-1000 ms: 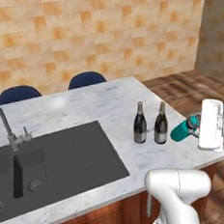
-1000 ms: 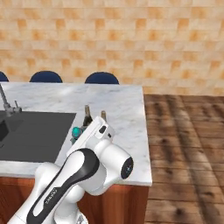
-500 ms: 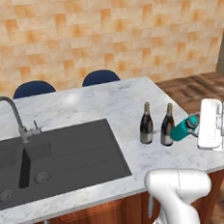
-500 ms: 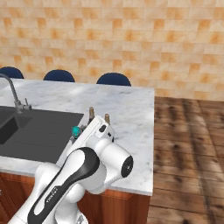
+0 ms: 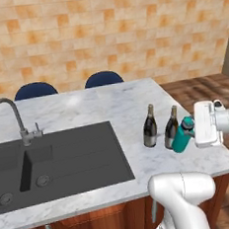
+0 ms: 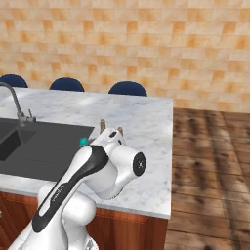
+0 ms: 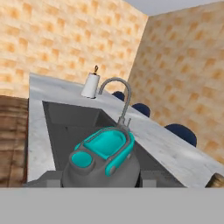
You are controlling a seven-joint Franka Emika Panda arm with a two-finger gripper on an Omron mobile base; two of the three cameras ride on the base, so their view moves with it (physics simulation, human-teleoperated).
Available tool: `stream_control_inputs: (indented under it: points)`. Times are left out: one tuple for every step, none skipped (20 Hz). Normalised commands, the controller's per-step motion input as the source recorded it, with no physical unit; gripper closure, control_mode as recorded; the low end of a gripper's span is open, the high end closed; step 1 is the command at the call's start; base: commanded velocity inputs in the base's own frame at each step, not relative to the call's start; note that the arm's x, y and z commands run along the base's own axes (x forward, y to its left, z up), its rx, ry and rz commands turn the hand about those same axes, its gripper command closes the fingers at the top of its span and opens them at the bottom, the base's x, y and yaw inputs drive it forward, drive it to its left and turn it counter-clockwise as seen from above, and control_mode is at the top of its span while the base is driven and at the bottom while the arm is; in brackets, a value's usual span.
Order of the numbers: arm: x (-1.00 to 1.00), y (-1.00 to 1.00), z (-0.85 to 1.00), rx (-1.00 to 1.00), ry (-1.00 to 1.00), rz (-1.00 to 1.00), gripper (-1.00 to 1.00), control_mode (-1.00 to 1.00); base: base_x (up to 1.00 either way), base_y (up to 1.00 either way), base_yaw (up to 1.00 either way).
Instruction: Move the drinks to the dining counter.
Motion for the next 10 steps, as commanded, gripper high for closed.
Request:
stream_control_inputs:
  points:
    - [0.0, -0.06, 0.0, 0.0, 0.21, 0.0, 1.0, -1.0, 0.0, 0.0, 0.0]
    - [0.0, -0.16, -0.04, -0.01, 0.15, 0.0, 1.0, -1.0, 0.0, 0.0, 0.0]
    - [0.0, -0.23, -0.05, 0.0, 0.11, 0.0, 1.0, -1.0, 0.0, 0.0, 0.0]
    - [0.0, -0.26, -0.08, -0.01, 0.1, 0.0, 1.0, -1.0, 0.0, 0.0, 0.0]
    - [0.0, -0.33, -0.05, 0.0, 0.06, 0.0, 1.0, -1.0, 0.0, 0.0, 0.0]
    - [0.0, -0.31, -0.09, 0.0, 0.03, 0.0, 1.0, -1.0, 0.0, 0.0, 0.0]
    - [0.0, -0.25, -0.06, 0.0, 0.0, 0.0, 1.0, -1.0, 0.0, 0.0, 0.0]
    - [0.0, -0.21, -0.05, 0.0, 0.0, 0.0, 1.0, -1.0, 0.0, 0.0, 0.0]
    - [0.0, -0.17, -0.05, 0.0, 0.0, 0.0, 1.0, -1.0, 0.0, 0.0, 0.0]
    - [0.0, -0.16, -0.05, 0.0, 0.0, 0.0, 1.0, -1.0, 0.0, 0.0, 0.0]
